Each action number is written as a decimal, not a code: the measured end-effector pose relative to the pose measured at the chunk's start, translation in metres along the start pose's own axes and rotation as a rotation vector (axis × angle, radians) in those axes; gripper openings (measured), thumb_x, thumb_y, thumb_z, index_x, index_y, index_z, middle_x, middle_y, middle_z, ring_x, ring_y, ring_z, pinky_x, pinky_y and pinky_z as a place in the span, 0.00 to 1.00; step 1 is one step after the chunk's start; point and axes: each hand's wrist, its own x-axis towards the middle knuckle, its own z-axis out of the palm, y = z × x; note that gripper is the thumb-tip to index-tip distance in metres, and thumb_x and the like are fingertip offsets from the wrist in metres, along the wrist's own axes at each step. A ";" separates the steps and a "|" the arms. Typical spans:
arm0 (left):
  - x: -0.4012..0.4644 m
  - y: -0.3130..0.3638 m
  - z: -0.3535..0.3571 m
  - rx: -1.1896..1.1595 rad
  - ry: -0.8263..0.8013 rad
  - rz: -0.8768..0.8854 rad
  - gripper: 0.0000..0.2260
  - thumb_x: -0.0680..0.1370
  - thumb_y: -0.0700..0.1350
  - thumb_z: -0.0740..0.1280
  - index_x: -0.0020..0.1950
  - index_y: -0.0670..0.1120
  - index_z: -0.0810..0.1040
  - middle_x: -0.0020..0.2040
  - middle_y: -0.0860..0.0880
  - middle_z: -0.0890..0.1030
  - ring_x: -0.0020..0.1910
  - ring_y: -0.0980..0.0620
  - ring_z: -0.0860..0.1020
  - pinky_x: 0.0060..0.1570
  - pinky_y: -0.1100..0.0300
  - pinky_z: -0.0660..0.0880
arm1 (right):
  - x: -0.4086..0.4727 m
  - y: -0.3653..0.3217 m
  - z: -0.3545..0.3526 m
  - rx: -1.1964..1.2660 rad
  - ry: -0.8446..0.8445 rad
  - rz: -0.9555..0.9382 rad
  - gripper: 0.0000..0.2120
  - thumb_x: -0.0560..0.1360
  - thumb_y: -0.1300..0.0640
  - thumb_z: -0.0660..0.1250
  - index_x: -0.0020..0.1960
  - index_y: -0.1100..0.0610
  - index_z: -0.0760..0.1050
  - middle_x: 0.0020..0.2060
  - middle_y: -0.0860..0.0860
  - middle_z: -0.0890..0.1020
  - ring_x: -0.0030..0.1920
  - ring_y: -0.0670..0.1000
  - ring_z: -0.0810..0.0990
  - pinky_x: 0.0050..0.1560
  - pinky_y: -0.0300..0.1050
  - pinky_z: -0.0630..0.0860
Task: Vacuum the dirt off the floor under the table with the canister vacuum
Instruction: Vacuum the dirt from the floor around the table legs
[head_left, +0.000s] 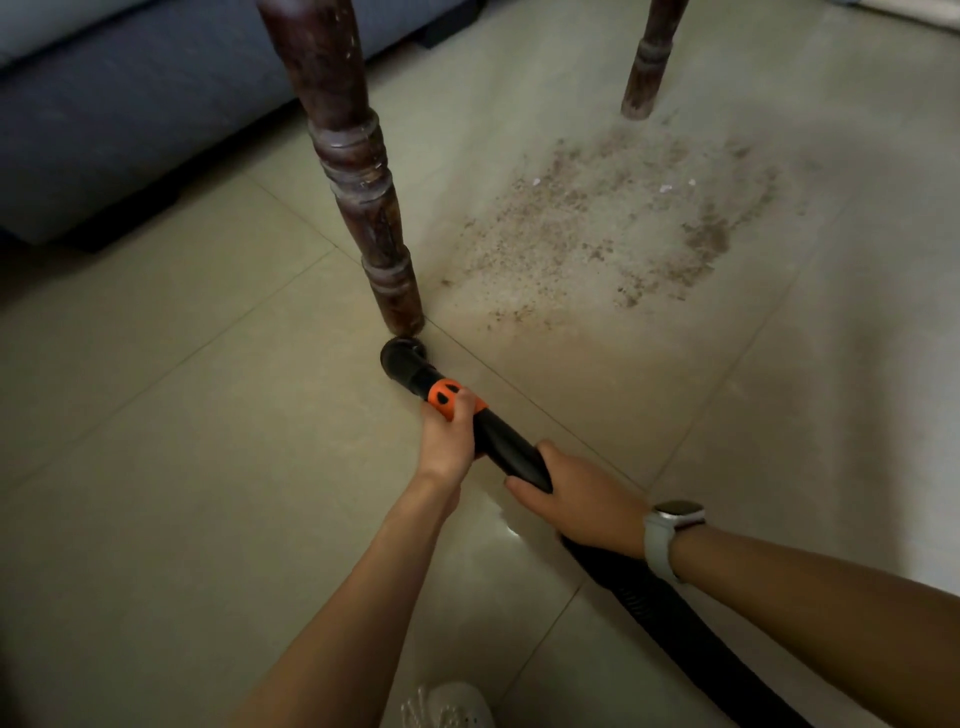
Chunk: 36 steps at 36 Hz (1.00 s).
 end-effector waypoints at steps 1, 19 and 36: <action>0.003 0.001 -0.004 -0.009 0.008 -0.002 0.09 0.82 0.48 0.58 0.59 0.46 0.66 0.49 0.45 0.76 0.48 0.48 0.78 0.43 0.56 0.78 | 0.003 -0.004 0.001 -0.031 0.003 -0.012 0.14 0.79 0.44 0.60 0.50 0.55 0.64 0.32 0.48 0.72 0.29 0.49 0.72 0.28 0.40 0.66; 0.000 -0.012 -0.017 -0.042 -0.019 -0.028 0.17 0.82 0.49 0.58 0.68 0.45 0.66 0.57 0.43 0.76 0.54 0.46 0.77 0.46 0.55 0.77 | -0.016 -0.023 0.025 -0.007 0.020 0.062 0.16 0.80 0.44 0.58 0.60 0.55 0.65 0.34 0.44 0.70 0.30 0.43 0.70 0.27 0.32 0.64; 0.001 -0.003 0.020 -0.027 -0.202 -0.042 0.17 0.82 0.49 0.59 0.68 0.43 0.64 0.53 0.44 0.76 0.49 0.49 0.78 0.39 0.58 0.78 | -0.025 -0.003 -0.001 -0.059 0.152 0.143 0.17 0.78 0.41 0.58 0.55 0.54 0.66 0.36 0.48 0.74 0.35 0.50 0.77 0.37 0.45 0.74</action>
